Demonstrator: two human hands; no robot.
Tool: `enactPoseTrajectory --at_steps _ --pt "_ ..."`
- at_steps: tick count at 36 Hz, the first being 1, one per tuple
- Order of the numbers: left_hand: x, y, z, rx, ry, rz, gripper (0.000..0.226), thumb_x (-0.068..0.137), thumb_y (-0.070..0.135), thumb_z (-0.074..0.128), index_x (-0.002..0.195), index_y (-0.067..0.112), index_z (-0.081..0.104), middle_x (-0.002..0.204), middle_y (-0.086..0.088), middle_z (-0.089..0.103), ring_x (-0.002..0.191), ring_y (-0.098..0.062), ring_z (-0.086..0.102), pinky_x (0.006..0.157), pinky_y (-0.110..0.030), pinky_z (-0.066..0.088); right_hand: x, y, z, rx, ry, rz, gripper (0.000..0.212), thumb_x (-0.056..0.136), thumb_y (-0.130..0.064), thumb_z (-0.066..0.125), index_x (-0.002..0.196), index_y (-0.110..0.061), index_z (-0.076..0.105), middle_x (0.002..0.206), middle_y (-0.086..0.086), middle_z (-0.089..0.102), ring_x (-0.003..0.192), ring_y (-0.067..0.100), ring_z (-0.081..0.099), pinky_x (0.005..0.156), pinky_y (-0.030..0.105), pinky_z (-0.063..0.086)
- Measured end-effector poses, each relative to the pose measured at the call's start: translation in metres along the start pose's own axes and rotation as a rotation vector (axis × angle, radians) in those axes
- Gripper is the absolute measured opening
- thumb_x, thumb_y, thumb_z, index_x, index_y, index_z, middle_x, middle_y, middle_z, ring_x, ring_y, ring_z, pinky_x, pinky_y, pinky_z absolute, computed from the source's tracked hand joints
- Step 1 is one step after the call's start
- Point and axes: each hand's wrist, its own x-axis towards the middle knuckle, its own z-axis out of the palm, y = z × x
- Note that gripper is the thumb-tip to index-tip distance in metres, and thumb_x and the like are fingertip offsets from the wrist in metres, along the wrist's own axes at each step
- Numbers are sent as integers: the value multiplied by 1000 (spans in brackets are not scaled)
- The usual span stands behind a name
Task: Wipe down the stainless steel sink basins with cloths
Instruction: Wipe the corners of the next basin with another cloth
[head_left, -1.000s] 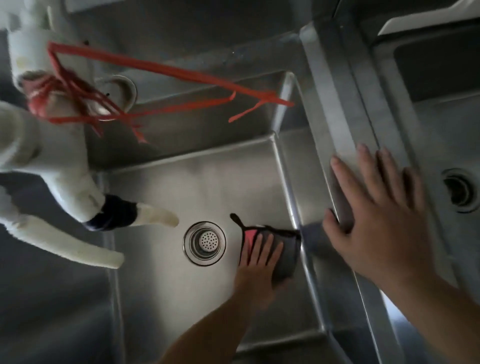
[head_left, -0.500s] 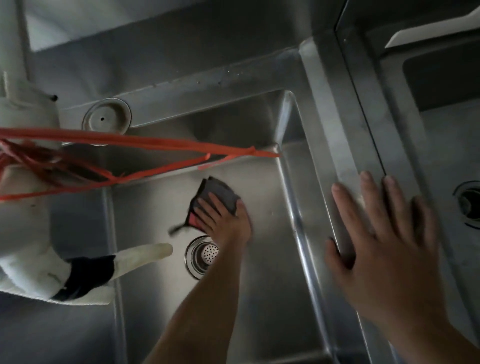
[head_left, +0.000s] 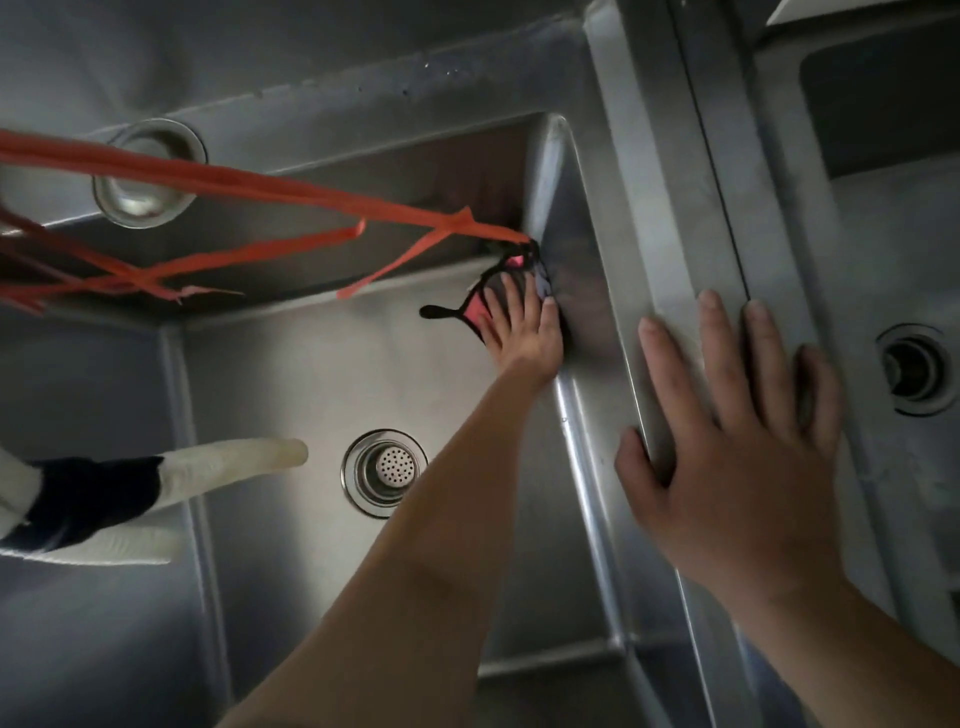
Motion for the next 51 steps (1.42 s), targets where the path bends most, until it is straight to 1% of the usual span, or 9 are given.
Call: enactPoseTrajectory --at_steps 11,13,17,24,27,30,40,45,51 --pt "-104 -81 31 485 -222 344 62 103 50 10 148 29 -28 164 2 -23 140 -21 -39 117 -45 -24 1 -1 -3 -37 -23 -5 73 91 -45 50 156 -24 25 165 11 15 151 37 14 118 60 13" --pt "-131 -101 43 549 -256 431 65 104 51 15 154 24 -16 166 -7 -12 144 -29 -30 119 -50 -18 0 -2 -3 -37 -31 -2 74 90 -45 50 156 -24 24 165 11 14 151 36 13 118 60 13" --pt "-182 -138 60 610 -240 597 65 98 52 35 155 21 27 159 -16 32 149 -40 14 117 -57 13 -2 -1 -2 -39 -28 -8 74 90 -44 49 157 -24 23 165 12 14 151 37 13 118 61 12" --pt "-237 -191 63 616 -305 802 53 95 51 48 144 33 48 158 -6 38 147 -34 30 115 -55 31 -7 -3 -4 -56 -20 -18 72 92 -44 46 157 -22 23 164 14 16 151 39 14 117 61 13" --pt "-223 -188 52 556 -222 750 52 97 50 49 147 36 45 158 0 37 150 -27 26 116 -53 30 -10 -2 -4 -68 -13 -30 71 93 -43 45 157 -21 24 164 15 18 150 40 16 117 62 15" --pt "-175 -169 34 488 -81 523 60 98 52 45 154 35 34 162 -2 29 152 -29 20 117 -54 29 -8 -2 -5 -68 -7 -30 71 92 -43 45 156 -20 25 164 16 18 150 40 16 117 63 14" --pt "-13 -61 -29 351 63 80 66 101 54 22 156 38 -10 166 1 -19 151 -25 -22 121 -49 -14 -4 -2 -1 -32 41 -25 70 91 -41 45 155 -21 28 163 15 23 149 40 20 117 62 16" --pt "1 -36 -22 289 85 14 69 101 54 26 157 37 -9 165 -1 -21 151 -28 -23 120 -52 -15 0 -3 1 -33 22 -30 72 89 -40 50 155 -20 29 163 15 22 149 40 19 117 62 15" --pt "-29 -48 1 425 -28 178 70 100 57 21 154 38 -19 164 -3 -24 150 -30 -26 120 -52 -13 -1 1 2 -39 -19 -14 73 89 -43 47 156 -23 25 164 13 18 151 38 15 117 62 15"
